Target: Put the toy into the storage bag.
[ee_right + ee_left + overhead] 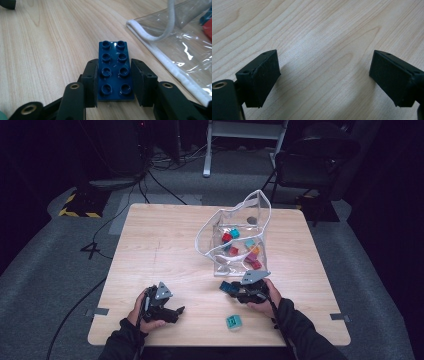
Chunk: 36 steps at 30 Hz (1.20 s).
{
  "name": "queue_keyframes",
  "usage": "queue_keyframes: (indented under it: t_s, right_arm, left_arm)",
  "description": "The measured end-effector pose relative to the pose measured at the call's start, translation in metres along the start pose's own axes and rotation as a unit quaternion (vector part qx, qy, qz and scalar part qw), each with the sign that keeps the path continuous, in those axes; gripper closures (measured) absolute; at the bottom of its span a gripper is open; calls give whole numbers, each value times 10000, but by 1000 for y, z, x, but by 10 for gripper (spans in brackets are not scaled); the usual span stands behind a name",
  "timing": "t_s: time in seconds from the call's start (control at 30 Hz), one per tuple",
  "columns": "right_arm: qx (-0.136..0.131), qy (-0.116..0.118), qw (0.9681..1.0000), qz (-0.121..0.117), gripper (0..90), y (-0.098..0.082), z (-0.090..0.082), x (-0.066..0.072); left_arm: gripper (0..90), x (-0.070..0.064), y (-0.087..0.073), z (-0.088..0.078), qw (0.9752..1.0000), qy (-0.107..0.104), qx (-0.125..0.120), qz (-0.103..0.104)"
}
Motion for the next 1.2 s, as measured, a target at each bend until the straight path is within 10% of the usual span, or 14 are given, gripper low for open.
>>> queue_keyframes:
  t_s: [1.2]
  right_arm:
    - [-835,-1003,9914,64,598,10,-104,-13]
  left_arm:
    - [98,0,0,0,10000,1,-1,0]
Point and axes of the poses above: each handheld gripper's, and its own axes: z roughly forward along the jaws, y roughly out of its top, x roughly to its left, the point moved 1 cm from there along z, roughly forward along the jaws, and after that the axes turned 15 degrees about -z, right-handed, at the moved point
